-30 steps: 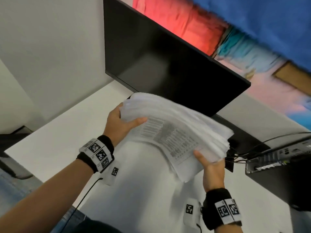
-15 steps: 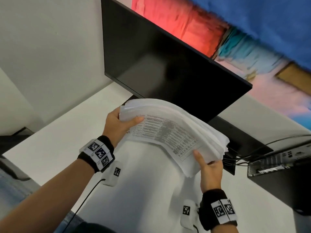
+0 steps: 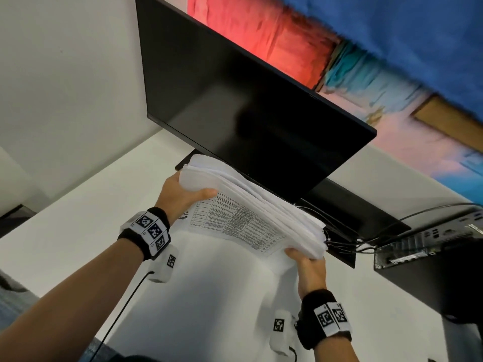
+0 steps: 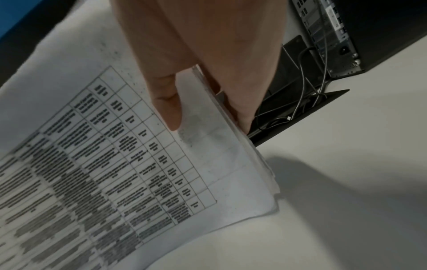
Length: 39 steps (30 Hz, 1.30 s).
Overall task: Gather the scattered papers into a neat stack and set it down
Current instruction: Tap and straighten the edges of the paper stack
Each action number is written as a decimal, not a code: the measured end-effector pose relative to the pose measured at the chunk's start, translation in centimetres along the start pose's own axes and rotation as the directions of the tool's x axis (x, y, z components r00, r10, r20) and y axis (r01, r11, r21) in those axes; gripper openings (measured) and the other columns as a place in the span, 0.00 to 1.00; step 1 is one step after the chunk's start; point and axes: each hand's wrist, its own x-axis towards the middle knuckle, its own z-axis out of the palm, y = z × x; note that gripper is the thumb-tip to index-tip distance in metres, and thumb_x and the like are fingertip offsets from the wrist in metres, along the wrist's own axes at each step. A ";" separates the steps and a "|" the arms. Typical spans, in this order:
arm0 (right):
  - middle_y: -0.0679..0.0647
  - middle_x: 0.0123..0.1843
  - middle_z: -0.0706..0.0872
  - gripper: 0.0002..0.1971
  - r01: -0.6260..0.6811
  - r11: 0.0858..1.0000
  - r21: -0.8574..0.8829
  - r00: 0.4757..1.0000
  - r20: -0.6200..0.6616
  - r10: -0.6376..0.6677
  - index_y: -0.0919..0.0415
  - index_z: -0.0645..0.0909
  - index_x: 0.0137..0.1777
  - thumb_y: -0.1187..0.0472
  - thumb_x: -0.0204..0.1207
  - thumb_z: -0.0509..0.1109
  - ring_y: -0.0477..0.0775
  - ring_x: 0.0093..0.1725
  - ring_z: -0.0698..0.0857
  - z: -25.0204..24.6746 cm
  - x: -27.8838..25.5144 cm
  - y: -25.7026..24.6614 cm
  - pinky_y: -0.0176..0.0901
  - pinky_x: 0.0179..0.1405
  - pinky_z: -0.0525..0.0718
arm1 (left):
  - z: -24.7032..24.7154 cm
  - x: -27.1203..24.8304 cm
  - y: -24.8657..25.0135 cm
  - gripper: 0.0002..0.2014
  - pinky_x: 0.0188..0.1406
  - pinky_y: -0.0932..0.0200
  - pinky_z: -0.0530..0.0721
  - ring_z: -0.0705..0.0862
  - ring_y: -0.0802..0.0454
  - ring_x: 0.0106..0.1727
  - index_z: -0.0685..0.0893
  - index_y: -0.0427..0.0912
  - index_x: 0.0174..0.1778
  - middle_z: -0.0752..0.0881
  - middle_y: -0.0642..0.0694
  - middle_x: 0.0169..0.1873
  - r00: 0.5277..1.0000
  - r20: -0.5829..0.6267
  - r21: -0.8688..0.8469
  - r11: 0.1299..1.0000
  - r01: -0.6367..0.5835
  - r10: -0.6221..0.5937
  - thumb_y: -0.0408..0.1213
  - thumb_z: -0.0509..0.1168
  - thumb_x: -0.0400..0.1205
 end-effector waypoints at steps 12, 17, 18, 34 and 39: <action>0.52 0.81 0.72 0.37 0.395 0.891 -0.225 0.894 0.315 -0.317 0.48 0.68 0.81 0.76 0.77 0.73 0.45 0.79 0.76 1.3 -3.9 0.6 0.33 0.70 0.79 | -0.8 0.3 -1.5 0.14 0.36 0.60 0.91 0.95 0.48 0.45 0.92 0.38 0.51 0.96 0.45 0.43 0.998 -0.023 -0.111 0.992 0.061 -0.064 0.32 0.81 0.71; 0.58 0.68 0.77 0.36 0.002 0.999 -0.033 0.999 -0.054 -0.004 0.55 0.65 0.71 0.73 0.70 0.81 0.58 0.64 0.81 -0.3 -2.5 2.8 0.31 0.52 0.78 | -0.9 0.2 -1.5 0.12 0.36 0.58 0.92 0.95 0.46 0.43 0.91 0.35 0.52 0.96 0.45 0.42 0.999 0.008 -0.102 0.994 0.049 -0.048 0.34 0.79 0.74; 0.58 0.61 0.79 0.32 -0.066 0.998 0.002 0.995 -0.071 0.066 0.56 0.68 0.65 0.71 0.67 0.82 0.60 0.59 0.82 -0.6 -2.3 3.3 0.35 0.51 0.78 | -0.8 0.1 -1.5 0.12 0.36 0.59 0.91 0.95 0.47 0.43 0.91 0.35 0.53 0.96 0.46 0.42 0.999 0.018 -0.111 0.993 0.048 -0.046 0.33 0.78 0.75; 0.46 0.82 0.72 0.46 0.559 0.784 -0.268 0.743 0.582 -0.331 0.44 0.70 0.83 0.78 0.67 0.74 0.40 0.81 0.71 5.0 -6.1 1.9 0.37 0.79 0.70 | -1.3 0.7 -2.4 0.16 0.55 0.47 0.89 0.93 0.38 0.54 0.90 0.32 0.59 0.94 0.37 0.52 0.997 0.008 -0.234 0.969 0.079 -0.080 0.32 0.77 0.76; 0.51 0.50 0.87 0.18 0.174 0.864 -0.473 0.924 0.383 0.023 0.39 0.82 0.52 0.64 0.73 0.80 0.49 0.54 0.88 2.0 -4.0 3.4 0.37 0.53 0.83 | -1.7 0.9 -1.6 0.16 0.48 0.49 0.91 0.93 0.38 0.51 0.90 0.31 0.58 0.94 0.36 0.50 0.996 0.046 -0.200 0.976 0.085 -0.077 0.32 0.77 0.76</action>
